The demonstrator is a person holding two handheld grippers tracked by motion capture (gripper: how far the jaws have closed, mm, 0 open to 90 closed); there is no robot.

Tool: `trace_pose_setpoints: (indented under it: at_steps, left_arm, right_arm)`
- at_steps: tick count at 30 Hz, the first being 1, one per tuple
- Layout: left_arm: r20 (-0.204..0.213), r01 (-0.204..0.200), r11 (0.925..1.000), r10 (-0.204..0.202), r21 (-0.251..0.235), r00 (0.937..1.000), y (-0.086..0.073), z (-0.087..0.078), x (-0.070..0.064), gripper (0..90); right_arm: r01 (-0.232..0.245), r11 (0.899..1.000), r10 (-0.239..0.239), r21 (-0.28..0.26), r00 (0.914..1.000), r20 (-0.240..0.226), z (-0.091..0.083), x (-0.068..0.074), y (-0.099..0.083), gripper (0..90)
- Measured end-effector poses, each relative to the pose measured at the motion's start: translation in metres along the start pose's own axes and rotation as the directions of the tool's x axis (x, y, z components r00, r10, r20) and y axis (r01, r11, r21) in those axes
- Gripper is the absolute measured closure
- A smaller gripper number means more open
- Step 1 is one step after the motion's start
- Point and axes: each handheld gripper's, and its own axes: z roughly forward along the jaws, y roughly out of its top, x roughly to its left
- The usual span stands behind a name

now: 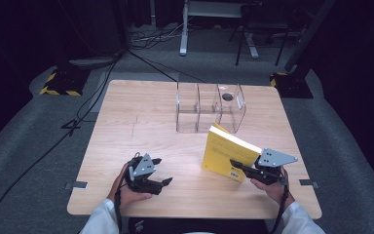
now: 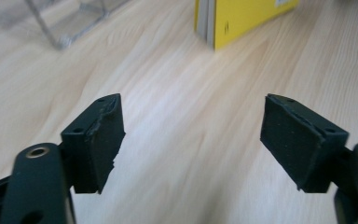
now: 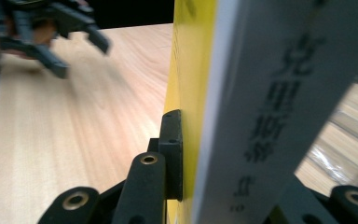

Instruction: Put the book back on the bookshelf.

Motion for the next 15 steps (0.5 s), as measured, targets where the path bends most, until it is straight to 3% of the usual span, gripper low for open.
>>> trace_pose_setpoints:
  at_steps: [2,4,6,15]
  left_arm:
    - [-0.001,0.019,0.9997,-0.019,0.018,0.9998,-0.009,-0.007,0.000,18.4]
    - [-0.029,0.028,0.9985,-0.027,0.047,0.9992,-0.017,-0.011,-0.001,18.2]
    - [-0.041,0.025,0.9974,-0.022,0.068,0.9989,-0.023,-0.014,-0.002,18.2]
    - [-0.080,0.028,0.9917,-0.018,0.125,0.9967,-0.030,-0.007,0.001,19.3]
  right_arm:
    - [-0.010,1.000,0.010,0.003,0.9997,0.022,-0.002,-0.003,0.000,76.0]
    - [-0.022,1.000,0.022,0.001,0.9989,0.041,-0.004,-0.006,-0.001,76.0]
    - [-0.030,1.000,0.030,-0.001,0.9973,0.067,-0.006,-0.008,-0.001,76.1]
    - [-0.065,0.998,0.067,-0.017,0.9886,0.135,-0.012,-0.020,-0.004,76.1]
